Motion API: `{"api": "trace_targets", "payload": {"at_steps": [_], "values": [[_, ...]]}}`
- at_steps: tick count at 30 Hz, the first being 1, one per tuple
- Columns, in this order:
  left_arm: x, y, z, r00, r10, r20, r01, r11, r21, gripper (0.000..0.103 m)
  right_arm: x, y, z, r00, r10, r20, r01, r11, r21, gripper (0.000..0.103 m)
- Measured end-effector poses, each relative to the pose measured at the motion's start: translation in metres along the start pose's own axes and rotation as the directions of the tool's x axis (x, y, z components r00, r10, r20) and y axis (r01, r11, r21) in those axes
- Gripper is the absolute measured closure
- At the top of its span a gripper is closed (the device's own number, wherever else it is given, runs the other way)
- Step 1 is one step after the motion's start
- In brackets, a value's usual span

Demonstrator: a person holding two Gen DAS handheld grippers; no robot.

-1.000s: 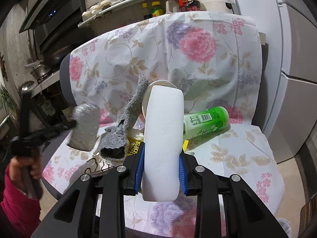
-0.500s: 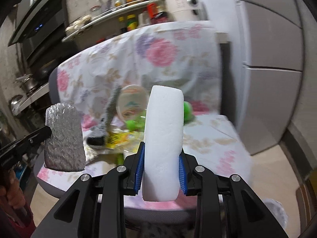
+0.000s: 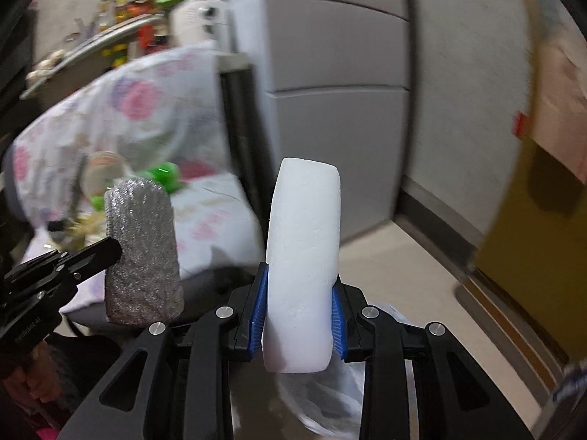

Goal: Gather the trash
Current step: 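Carry the white sponge with the right tool to the bin and release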

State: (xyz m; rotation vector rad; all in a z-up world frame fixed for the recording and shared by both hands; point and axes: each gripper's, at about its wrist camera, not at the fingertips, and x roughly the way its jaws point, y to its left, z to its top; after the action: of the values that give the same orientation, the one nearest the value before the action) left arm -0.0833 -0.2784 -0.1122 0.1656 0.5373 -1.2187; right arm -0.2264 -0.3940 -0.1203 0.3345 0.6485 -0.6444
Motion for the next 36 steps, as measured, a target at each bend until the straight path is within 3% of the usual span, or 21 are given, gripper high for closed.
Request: {"api": "trace_targets", "payload": {"at_steps": [4, 9, 16, 21, 27, 32, 36], "values": [[0.047, -0.028, -0.017, 0.995, -0.077, -0.062, 0.080, 0.996, 0.048, 0.100, 0.015, -0.039, -0.030, 0.998, -0.054, -0.036, 0.057, 0.995, 0.078, 0.072], [0.082, -0.048, -0.026, 0.985, -0.124, -0.122, 0.137, 0.986, 0.100, 0.100, 0.034, -0.066, -0.053, 0.991, -0.116, -0.070, 0.124, 0.984, 0.126, 0.071], [0.127, -0.046, -0.034, 0.967, -0.123, -0.225, 0.147, 0.985, 0.093, 0.099, 0.073, -0.095, -0.078, 0.979, -0.114, -0.171, 0.145, 0.973, 0.180, 0.065], [0.139, -0.037, -0.037, 0.962, -0.120, -0.244, 0.140, 0.988, 0.066, 0.075, 0.096, -0.102, -0.088, 0.968, -0.112, -0.223, 0.158, 0.968, 0.196, 0.058], [0.132, -0.019, -0.035, 0.969, -0.073, -0.235, 0.084, 0.996, 0.036, 0.074, 0.093, -0.103, -0.084, 0.965, -0.116, -0.237, 0.168, 0.962, 0.213, 0.053], [0.088, 0.010, -0.022, 0.981, 0.040, -0.188, -0.035, 0.999, 0.027, 0.073, 0.056, -0.078, -0.042, 0.985, -0.133, -0.114, 0.151, 0.974, 0.167, 0.053], [0.042, 0.034, -0.015, 0.979, 0.146, -0.144, -0.146, 0.989, 0.010, 0.069, 0.023, -0.040, -0.003, 0.996, -0.092, -0.002, 0.092, 0.989, 0.113, 0.053]]}}
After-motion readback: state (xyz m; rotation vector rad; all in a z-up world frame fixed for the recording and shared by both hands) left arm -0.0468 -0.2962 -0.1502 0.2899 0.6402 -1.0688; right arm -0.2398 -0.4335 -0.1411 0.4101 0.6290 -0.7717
